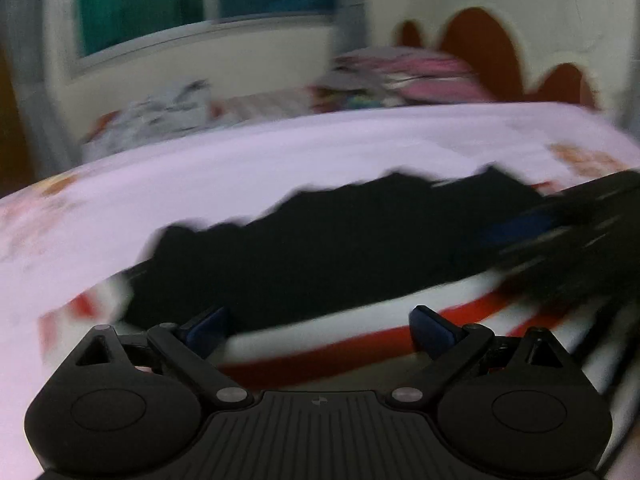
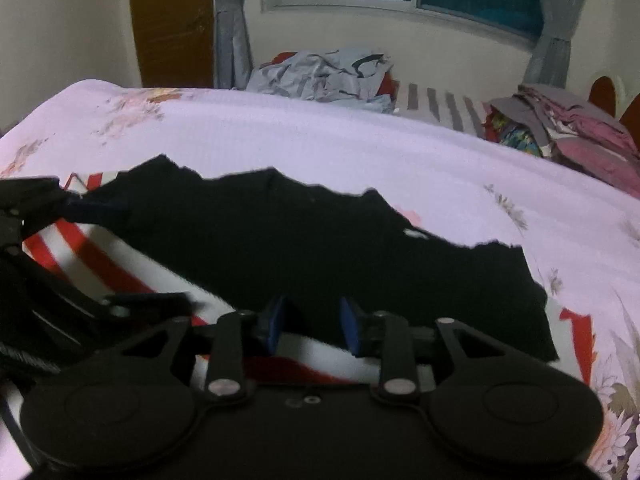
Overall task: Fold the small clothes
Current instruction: 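Lower the hem onto the collar and open both tools, then smooth the half-folded sweater flat with both tools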
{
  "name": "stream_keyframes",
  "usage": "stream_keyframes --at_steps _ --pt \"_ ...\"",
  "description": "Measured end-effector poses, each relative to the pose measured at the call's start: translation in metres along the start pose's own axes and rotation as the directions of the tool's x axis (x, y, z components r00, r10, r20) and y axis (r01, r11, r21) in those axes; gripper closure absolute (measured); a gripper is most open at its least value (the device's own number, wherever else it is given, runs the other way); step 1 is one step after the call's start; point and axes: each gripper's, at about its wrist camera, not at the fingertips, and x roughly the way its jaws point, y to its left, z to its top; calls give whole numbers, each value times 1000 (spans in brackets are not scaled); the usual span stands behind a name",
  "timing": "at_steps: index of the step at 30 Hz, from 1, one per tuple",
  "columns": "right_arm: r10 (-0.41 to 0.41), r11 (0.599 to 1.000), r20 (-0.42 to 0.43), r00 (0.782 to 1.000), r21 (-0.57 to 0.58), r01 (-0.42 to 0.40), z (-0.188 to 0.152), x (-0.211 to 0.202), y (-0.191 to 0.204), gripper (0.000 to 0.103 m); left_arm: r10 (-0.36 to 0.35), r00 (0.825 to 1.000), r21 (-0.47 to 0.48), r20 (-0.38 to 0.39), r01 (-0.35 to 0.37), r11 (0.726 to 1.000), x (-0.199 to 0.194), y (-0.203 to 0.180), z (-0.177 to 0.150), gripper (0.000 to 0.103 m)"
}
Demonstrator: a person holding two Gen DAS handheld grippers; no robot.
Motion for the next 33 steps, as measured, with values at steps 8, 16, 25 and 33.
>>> stream_keyframes --at_steps 8,16,25,33 --pt "-247 959 -24 969 135 248 -22 -21 -68 85 93 996 -49 -13 -94 994 -13 34 -17 6" --pt "-23 997 75 997 76 17 -15 -50 11 66 -4 999 -110 45 9 994 -39 -10 -5 6" --pt "-37 999 -18 999 10 37 -31 -47 21 67 24 999 -85 -28 -26 996 -43 -15 -34 5" --pt "-179 969 -66 982 159 188 -70 -84 -55 71 107 993 -120 -49 -112 986 -63 29 -59 6"
